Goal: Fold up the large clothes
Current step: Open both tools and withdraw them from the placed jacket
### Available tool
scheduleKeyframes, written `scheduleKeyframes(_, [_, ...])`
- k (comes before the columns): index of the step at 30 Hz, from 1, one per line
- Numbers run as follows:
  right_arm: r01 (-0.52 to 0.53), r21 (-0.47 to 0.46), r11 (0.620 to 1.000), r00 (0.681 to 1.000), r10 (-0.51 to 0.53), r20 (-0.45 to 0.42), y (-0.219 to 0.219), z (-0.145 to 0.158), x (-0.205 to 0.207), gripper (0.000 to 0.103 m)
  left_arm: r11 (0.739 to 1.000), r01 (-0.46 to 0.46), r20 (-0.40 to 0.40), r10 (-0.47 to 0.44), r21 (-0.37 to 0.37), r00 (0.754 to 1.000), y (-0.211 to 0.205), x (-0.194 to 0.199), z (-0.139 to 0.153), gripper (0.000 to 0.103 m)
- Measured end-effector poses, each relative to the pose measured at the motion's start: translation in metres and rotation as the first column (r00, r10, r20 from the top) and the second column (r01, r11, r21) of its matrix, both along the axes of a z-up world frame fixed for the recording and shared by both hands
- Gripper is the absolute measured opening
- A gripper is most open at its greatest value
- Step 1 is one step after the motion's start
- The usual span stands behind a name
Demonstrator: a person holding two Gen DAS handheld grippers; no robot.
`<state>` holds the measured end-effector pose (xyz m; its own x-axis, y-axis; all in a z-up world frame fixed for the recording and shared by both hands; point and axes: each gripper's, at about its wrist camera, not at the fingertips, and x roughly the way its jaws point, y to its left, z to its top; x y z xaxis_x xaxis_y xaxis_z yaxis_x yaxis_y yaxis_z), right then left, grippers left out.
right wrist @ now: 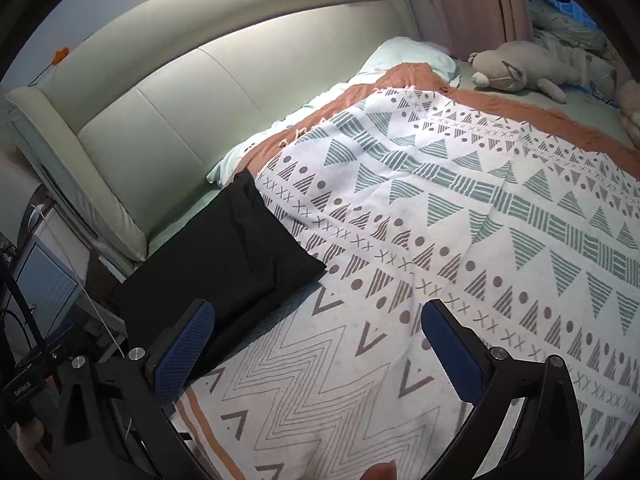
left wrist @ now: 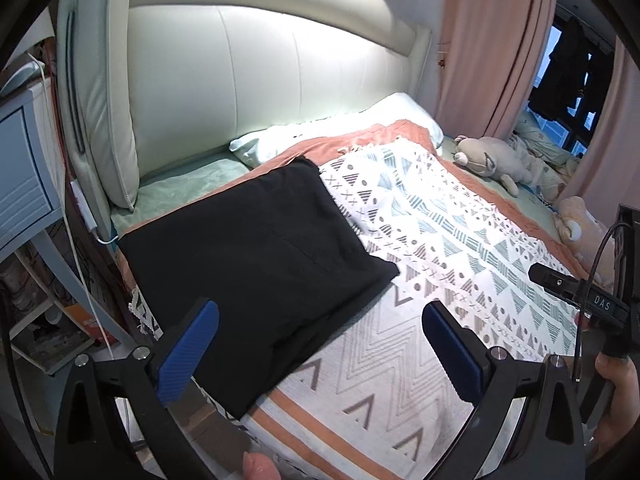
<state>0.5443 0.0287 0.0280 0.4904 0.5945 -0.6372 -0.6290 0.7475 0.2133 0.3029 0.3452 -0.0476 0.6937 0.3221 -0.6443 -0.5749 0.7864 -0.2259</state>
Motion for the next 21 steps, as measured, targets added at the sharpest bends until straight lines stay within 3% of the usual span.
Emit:
scheduleKeyframes(9, [0.024,0.002,1.0,1.0,-0.024,0.018,-0.089,0.032,-0.048,0.103,0.996,0.069,0.036,-0.071,0.061,0.997,-0.066,-0.022,0.029,0.103])
scheduleKeyframes(15, [0.068,-0.016,0.998,0.996,-0.067,0.056,-0.145,0.054,-0.081,0.103,0.985,0.117,0.063,-0.125,0.123,0.99,-0.109,-0.038,0.038,0.103])
scheduleKeyframes(21, [0.119,-0.038,0.992,0.985,-0.113,0.128,-0.183,0.066,-0.126,0.103,0.979,0.157,0.077,-0.168,0.133,0.983,-0.141,-0.053,0.039,0.103])
